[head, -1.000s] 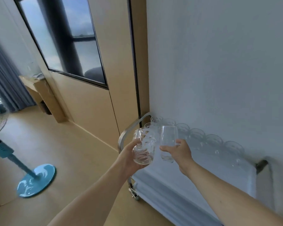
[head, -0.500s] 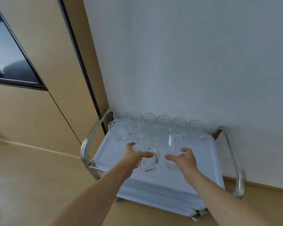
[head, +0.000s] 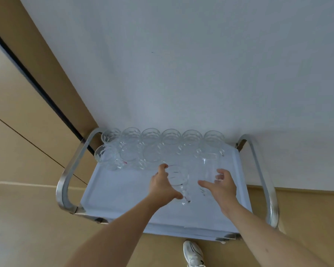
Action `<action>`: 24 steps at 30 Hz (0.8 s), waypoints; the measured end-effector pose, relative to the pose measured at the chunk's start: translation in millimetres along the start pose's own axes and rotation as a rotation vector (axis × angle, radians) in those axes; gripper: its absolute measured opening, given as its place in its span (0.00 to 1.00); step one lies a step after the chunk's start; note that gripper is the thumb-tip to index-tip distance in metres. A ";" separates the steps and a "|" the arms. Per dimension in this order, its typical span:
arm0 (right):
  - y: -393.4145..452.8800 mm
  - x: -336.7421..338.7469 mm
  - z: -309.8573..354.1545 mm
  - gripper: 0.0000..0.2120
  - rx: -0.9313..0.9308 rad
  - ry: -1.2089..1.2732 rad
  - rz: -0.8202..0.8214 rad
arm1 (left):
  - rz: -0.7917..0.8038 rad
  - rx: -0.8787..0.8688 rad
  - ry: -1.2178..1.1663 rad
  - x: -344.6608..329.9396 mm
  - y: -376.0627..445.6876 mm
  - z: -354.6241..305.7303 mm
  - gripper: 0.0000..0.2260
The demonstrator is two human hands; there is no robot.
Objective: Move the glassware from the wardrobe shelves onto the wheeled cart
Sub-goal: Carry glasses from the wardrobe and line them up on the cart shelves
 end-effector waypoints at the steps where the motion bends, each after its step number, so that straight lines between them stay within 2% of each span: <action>1: 4.4 0.6 -1.9 0.43 0.004 -0.007 -0.004 | -0.003 -0.005 0.035 -3.8 5.2 -0.7 0.54; 10: 36.8 8.7 -16.0 0.44 0.000 -0.097 -0.047 | -0.015 -0.046 0.219 -30.3 49.2 -18.9 0.53; 17: 59.8 5.8 -16.2 0.43 -0.022 -0.086 -0.042 | -0.141 -0.050 0.221 -36.5 78.6 -23.8 0.50; 24: 72.8 -0.1 -19.8 0.43 -0.022 -0.098 -0.053 | -0.278 -0.059 0.455 -35.6 91.7 -22.3 0.49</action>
Point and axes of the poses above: each hand's wrist, its own y-axis towards the middle knuckle, its own x-axis out of the back of the hand, z = x × y, the point moved 4 cm from there along y, towards the middle knuckle, and after that the axes turned 6 degrees about -x, right-handed, at the moved point
